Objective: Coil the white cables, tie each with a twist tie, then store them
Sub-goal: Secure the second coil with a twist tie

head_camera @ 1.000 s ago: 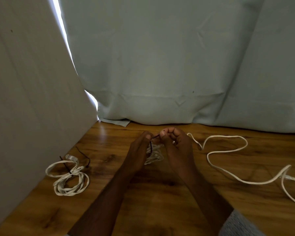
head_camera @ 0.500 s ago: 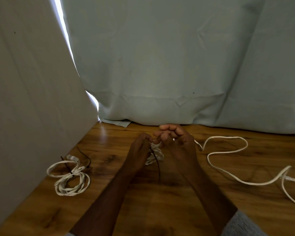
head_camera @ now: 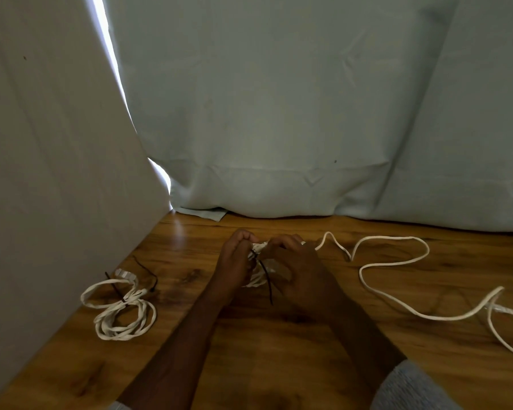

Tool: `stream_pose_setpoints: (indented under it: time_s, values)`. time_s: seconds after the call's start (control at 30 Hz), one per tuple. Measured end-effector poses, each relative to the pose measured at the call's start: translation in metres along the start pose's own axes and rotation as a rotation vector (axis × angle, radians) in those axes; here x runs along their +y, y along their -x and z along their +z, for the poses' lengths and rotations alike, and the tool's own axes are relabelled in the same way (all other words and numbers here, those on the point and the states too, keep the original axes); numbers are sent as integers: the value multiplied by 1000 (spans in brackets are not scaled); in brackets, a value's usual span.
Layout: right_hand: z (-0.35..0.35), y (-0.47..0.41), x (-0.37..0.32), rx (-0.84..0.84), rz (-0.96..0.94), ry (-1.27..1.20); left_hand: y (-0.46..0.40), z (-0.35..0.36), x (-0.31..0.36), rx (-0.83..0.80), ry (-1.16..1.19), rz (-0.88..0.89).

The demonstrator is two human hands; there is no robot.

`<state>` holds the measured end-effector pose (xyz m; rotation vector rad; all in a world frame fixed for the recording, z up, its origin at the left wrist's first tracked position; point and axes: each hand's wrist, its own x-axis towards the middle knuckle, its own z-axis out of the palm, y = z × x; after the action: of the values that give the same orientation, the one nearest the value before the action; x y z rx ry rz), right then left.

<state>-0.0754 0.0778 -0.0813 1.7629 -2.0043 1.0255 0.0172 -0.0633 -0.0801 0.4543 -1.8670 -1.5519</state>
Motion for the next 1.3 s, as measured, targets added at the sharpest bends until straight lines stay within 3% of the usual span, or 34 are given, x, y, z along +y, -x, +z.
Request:
stream_pose_setpoints:
  time_s: [0.17,0.3,0.5,0.63,0.8,1.0,1.13,1.3]
  values:
    - [6,-3,-4,67,-45,65,-2,4,-3,-11,-7,18]
    - [2,-4,-4,116,58,-140,-4,6,-5,-31,-43,52]
    - [0,-6,-7,231,98,-208,-3,8,-9,-2,-96,180]
    - [-1,-8,-15,198,44,-169,-4,11,-13,85,-76,118]
    - [-1,-7,-25,163,-27,-202,-6,7,-17,109,-113,221]
    - [3,-10,-19,305,309,-528,-1,6,-11,23,-102,305]
    - [0,-13,-8,446,374,-654,4,4,-2,-116,-118,342]
    - [-6,-15,-11,491,400,-775,3,5,1,-85,-276,552]
